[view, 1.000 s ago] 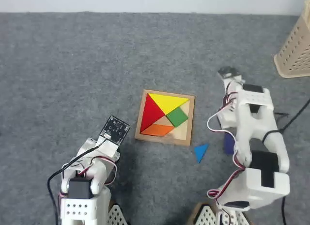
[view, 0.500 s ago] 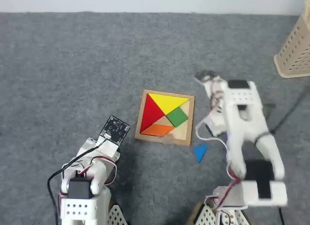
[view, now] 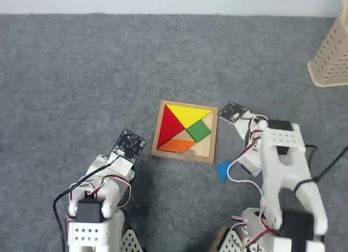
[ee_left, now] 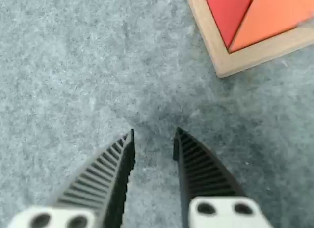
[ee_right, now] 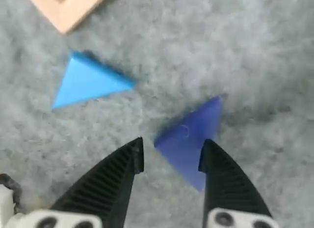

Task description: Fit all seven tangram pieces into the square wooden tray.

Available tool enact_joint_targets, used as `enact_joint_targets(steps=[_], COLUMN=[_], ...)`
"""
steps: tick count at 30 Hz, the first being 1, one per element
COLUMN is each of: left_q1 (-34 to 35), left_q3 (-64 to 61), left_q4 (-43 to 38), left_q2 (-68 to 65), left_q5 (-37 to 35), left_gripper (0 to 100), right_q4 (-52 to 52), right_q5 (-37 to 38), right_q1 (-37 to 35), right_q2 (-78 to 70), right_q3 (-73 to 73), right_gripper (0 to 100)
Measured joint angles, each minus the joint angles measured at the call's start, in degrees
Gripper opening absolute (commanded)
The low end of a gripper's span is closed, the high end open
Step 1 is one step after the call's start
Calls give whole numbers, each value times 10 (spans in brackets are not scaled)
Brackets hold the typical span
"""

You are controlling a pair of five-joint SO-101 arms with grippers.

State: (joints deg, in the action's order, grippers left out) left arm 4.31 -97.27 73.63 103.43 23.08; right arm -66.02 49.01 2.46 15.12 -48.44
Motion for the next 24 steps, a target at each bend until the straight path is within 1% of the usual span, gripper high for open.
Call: enact_joint_targets(steps=[5, 9, 12, 15, 16, 20, 24], left_q1=[0, -1, -1, -1, -1, -1, -1], left_q3=[0, 0, 0, 0, 0, 0, 0], left_q4=[0, 0, 0, 0, 0, 0, 0], left_q2=[0, 0, 0, 0, 0, 0, 0], left_q5=[0, 0, 0, 0, 0, 0, 0], left_gripper=[122, 122, 122, 122, 122, 122, 122], right_q4=[52, 49, 38, 38, 38, 33, -12], right_q5=[0, 1, -3, -35, -48, -105, -155], right_q1=[38, 54, 55, 63, 65, 63, 60], right_q2=[-71, -119, -144, -163, -170, -181, -181], right_q3=[5, 42, 71, 98, 105, 137, 200], right_gripper=[188, 180, 102, 13, 2, 6, 6])
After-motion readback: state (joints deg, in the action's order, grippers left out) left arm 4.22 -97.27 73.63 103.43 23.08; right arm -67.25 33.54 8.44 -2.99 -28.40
